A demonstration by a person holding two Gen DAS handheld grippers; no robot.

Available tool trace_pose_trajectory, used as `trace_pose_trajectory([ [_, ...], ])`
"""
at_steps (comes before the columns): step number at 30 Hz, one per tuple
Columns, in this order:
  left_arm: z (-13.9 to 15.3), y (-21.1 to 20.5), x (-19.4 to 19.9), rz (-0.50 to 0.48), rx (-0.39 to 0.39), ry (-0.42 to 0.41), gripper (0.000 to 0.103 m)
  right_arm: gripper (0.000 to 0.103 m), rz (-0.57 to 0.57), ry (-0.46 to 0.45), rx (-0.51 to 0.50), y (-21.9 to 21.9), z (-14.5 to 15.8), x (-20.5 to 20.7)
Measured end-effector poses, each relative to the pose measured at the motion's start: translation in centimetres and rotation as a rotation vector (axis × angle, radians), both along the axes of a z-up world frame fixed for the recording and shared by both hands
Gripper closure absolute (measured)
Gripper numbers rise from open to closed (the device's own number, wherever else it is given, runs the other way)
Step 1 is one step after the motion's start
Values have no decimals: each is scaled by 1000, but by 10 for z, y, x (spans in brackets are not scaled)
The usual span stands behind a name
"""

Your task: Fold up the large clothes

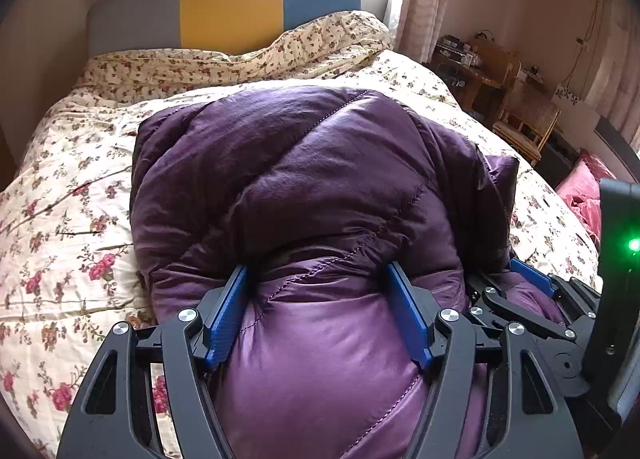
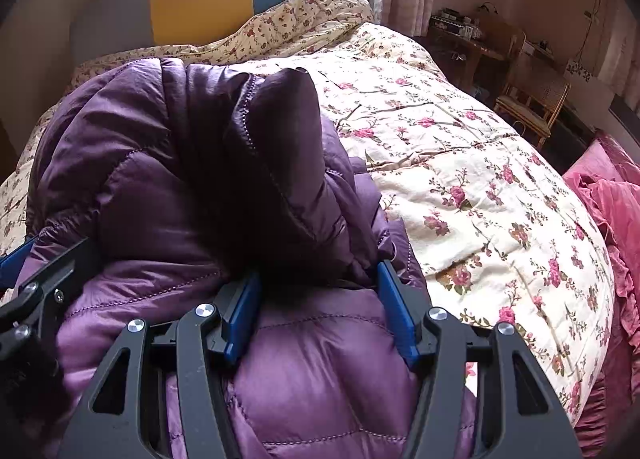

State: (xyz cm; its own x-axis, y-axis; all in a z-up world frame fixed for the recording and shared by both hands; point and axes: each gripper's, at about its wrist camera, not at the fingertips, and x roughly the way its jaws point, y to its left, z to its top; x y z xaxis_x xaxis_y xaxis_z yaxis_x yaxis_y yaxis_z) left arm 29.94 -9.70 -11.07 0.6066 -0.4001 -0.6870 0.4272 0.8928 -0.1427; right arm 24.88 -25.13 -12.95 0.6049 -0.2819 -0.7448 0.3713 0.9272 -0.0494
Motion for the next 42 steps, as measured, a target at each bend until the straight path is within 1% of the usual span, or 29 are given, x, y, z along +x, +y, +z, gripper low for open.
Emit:
trace_pose_trajectory([
  [4, 5, 7, -1, 1, -13, 2, 36, 45, -11, -20, -3, 2, 8, -4],
  [6, 9, 13, 0, 9, -30, 9, 32, 35, -17, -26, 0, 3, 14, -7],
  [10, 18, 36, -3, 57, -74, 9, 26, 24, -7, -41, 35, 3, 29, -15],
  [11, 20, 46, -4, 80, -87, 6, 23, 20, -3, -43, 38, 4, 31, -17],
  [12, 20, 53, -5, 94, -99, 11, 23, 18, 2, -44, 50, 4, 34, -19],
  [15, 20, 73, -5, 132, -128, 29, 23, 15, 24, -40, 77, 8, 37, -26],
  [18, 14, 87, -8, 151, -157, 57, 18, 14, 51, -27, 89, 10, 35, -29],
  [20, 8, 89, -10, 150, -174, 80, 15, 14, 60, -16, 113, 8, 29, -27],
  [23, -6, 87, -8, 131, -211, 129, 15, 14, 67, -9, 163, 2, 20, -26],
  [25, -15, 83, -5, 115, -251, 170, 14, 15, 79, -6, 182, -1, 15, -25],
  [27, -20, 78, -2, 96, -284, 191, 13, 19, 95, -10, 186, -2, 12, -24],
  [28, -21, 75, -1, 87, -286, 194, 13, 21, 104, -11, 191, -2, 10, -23],
  [30, -22, 69, 3, 57, -306, 205, 13, 32, 129, -17, 194, 0, 8, -22],
  [31, -22, 67, 4, 51, -306, 204, 13, 35, 143, -20, 193, 1, 7, -22],
  [32, -22, 65, 4, 44, -308, 199, 17, 40, 150, -22, 194, 4, 6, -22],
  [33, -20, 64, 3, 27, -315, 192, 24, 45, 159, -25, 196, 6, 6, -22],
  [34, -18, 63, 1, 14, -314, 180, 28, 48, 166, -27, 195, 7, 6, -23],
  [36, -14, 64, -1, 0, -316, 168, 45, 58, 182, -36, 191, 11, 8, -24],
  [37, -11, 64, -2, -6, -319, 163, 48, 60, 187, -40, 189, 12, 8, -24],
  [38, -8, 66, -5, -13, -322, 155, 54, 65, 195, -48, 187, 14, 10, -26],
  [39, -5, 68, -7, -17, -324, 150, 58, 69, 201, -52, 182, 16, 11, -28],
  [42, 4, 75, -14, -32, -327, 133, 62, 75, 221, -61, 176, 24, 17, -32],
])
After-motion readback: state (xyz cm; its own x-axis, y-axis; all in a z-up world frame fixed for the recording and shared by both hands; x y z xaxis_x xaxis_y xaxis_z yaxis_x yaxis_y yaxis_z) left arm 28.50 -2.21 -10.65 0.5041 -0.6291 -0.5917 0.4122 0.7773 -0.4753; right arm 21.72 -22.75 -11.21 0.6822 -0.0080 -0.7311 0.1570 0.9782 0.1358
